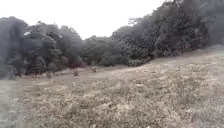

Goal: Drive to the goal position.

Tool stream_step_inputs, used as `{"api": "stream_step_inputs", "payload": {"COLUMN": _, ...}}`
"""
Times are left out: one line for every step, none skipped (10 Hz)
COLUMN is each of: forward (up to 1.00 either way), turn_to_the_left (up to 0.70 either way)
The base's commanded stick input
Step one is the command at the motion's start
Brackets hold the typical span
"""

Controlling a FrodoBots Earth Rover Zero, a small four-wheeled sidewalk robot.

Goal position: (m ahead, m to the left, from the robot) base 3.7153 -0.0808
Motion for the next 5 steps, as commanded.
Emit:
{"api": "stream_step_inputs", "payload": {"forward": 0.0, "turn_to_the_left": 0.45}}
{"api": "stream_step_inputs", "payload": {"forward": 0.0, "turn_to_the_left": 0.45}}
{"api": "stream_step_inputs", "payload": {"forward": 0.0, "turn_to_the_left": 0.45}}
{"api": "stream_step_inputs", "payload": {"forward": 0.0, "turn_to_the_left": 0.45}}
{"api": "stream_step_inputs", "payload": {"forward": 0.0, "turn_to_the_left": 0.45}}
